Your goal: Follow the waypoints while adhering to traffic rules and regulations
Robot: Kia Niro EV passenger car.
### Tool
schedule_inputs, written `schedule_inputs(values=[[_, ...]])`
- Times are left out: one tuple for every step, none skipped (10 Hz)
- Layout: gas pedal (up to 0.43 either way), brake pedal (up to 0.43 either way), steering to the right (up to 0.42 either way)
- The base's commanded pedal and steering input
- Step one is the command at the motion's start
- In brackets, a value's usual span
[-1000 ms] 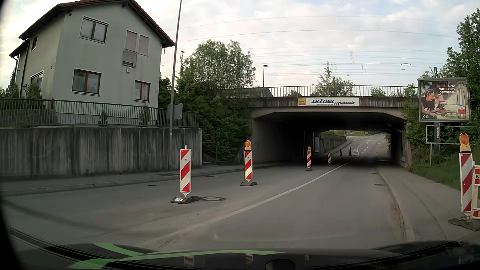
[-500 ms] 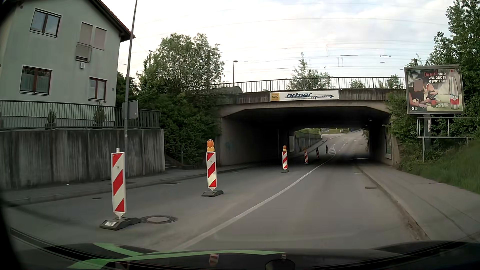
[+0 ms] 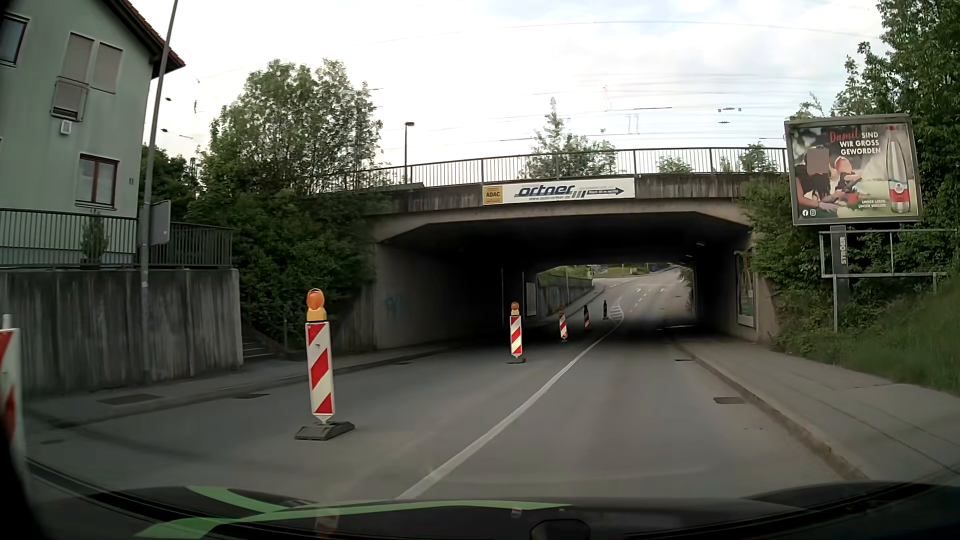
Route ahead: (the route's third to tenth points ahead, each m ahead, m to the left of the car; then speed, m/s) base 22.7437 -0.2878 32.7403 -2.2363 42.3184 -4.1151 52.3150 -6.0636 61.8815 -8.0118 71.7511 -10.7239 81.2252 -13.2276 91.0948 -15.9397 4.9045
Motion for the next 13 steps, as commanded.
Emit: schedule_inputs(values=[[0.087,0.000,0.162],[0.098,0.000,0.158],[0.098,0.000,0.143],[0.098,0.000,0.120],[0.110,0.000,0.103],[0.138,0.000,0.087],[0.138,0.000,0.077],[0.138,0.000,0.065],[0.138,0.000,0.052],[0.138,0.000,0.048],[0.150,0.000,0.041],[0.157,0.000,0.039],[0.157,0.000,0.039]])
